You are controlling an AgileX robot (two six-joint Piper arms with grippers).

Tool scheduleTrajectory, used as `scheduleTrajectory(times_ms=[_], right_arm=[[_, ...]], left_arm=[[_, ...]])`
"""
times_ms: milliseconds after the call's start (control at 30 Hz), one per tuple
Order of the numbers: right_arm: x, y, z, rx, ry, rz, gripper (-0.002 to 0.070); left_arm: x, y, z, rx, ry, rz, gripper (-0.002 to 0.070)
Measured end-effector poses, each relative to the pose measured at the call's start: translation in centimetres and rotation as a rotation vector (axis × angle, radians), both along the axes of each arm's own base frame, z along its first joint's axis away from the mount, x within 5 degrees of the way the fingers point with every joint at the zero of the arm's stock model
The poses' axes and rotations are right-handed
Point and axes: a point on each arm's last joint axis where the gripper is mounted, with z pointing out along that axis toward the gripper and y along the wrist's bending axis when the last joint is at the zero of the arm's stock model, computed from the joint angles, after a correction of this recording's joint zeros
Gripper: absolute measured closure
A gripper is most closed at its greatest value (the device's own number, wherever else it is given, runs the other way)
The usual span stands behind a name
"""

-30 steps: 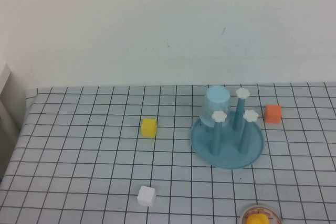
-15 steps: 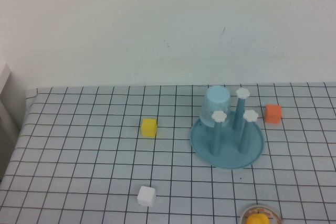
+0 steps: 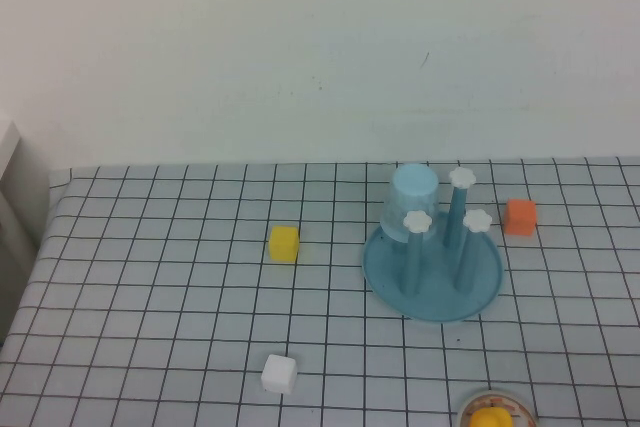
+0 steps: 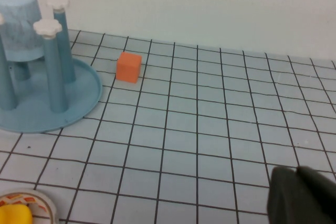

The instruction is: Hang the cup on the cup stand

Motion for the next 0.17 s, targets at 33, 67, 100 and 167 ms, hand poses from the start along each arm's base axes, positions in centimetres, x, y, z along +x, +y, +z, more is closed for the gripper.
scheduleTrajectory(times_ms=[33,67,100,167], right_arm=[[0.0,0.0,0.0,0.0,0.0,0.0,0.0678],[0.0,0.0,0.0,0.0,0.0,0.0,0.0678],[0.0,0.0,0.0,0.0,0.0,0.0,0.0678],[0.0,0.0,0.0,0.0,0.0,0.0,0.0678]], left_arm=[[0.0,0.0,0.0,0.0,0.0,0.0,0.0676],[0.0,0.0,0.0,0.0,0.0,0.0,0.0676],[0.0,0.0,0.0,0.0,0.0,0.0,0.0676],[0.0,0.0,0.0,0.0,0.0,0.0,0.0676]])
